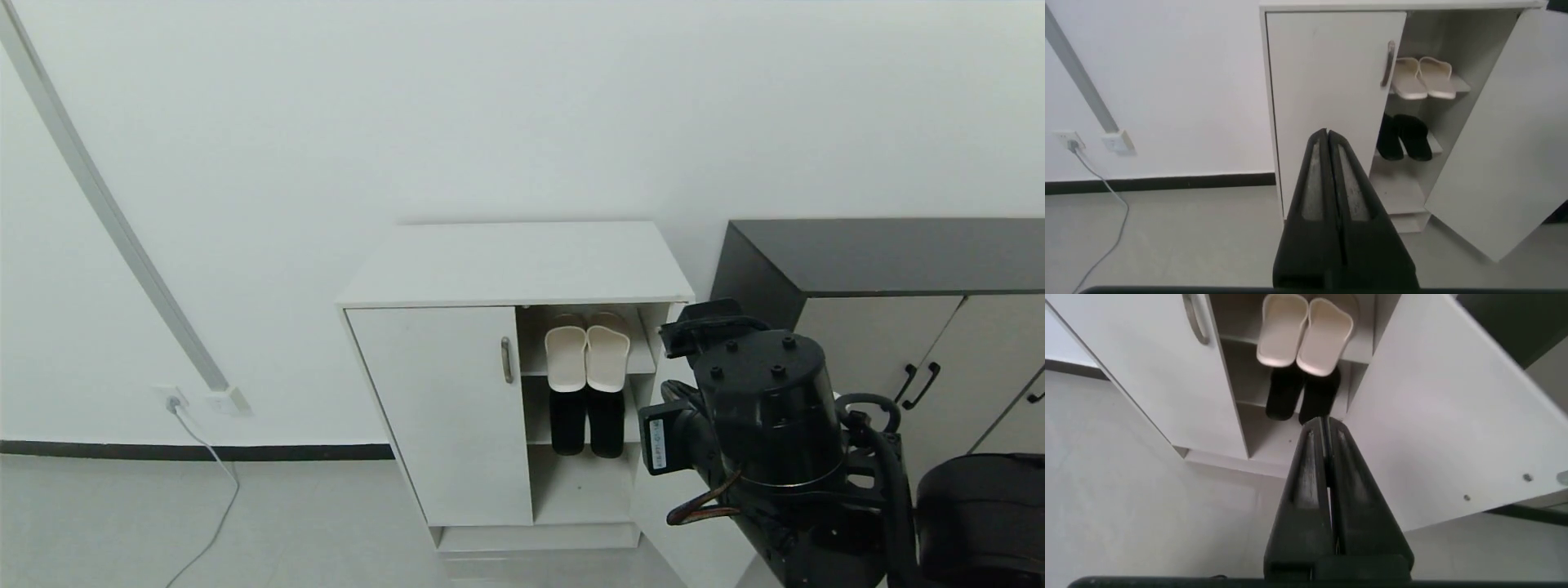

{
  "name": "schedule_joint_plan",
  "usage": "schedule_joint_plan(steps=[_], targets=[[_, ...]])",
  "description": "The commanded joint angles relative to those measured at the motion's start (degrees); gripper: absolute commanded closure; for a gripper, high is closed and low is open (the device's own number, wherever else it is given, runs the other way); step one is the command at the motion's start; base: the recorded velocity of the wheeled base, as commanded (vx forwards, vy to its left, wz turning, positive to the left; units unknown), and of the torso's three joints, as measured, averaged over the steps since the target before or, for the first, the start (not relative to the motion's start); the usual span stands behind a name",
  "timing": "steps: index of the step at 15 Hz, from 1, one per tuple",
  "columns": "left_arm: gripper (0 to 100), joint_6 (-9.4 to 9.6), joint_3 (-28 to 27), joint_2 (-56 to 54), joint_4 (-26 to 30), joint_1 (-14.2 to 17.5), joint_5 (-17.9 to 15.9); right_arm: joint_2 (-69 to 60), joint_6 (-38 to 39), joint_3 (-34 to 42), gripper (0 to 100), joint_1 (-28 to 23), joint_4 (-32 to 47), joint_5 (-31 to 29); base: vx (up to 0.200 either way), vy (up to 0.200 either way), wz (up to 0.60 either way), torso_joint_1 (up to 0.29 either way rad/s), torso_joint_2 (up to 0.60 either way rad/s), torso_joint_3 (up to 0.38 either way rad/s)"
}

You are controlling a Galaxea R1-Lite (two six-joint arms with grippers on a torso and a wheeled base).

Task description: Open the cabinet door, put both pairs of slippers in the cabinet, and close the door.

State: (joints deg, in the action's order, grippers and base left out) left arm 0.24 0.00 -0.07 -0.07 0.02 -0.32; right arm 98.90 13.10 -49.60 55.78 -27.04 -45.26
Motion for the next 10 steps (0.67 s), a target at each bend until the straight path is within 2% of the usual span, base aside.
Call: schedule_joint_plan(steps=[1,4,10], targets=[[100,-0.07,0.0,0.07,-0.01,0.06,-0.03,0.41,0.08,0.03,100,0.03,-0.03,0.0,0.0,0.0,0.0,0.271,-0.6,-0.339],[100,-0.07,0.0,0.07,-0.01,-0.02,-0.03,0.33,0.08,0.38,100,-0.06,-0.12,0.0,0.0,0.0,0.0,0.234,-0.5,-0.277],[100,0.02,0.0,0.07,-0.01,-0.02,-0.03,0.33,0.08,0.74,100,-0.06,-0.82,0.0,0.0,0.0,0.0,0.18,-0.38,-0.207]])
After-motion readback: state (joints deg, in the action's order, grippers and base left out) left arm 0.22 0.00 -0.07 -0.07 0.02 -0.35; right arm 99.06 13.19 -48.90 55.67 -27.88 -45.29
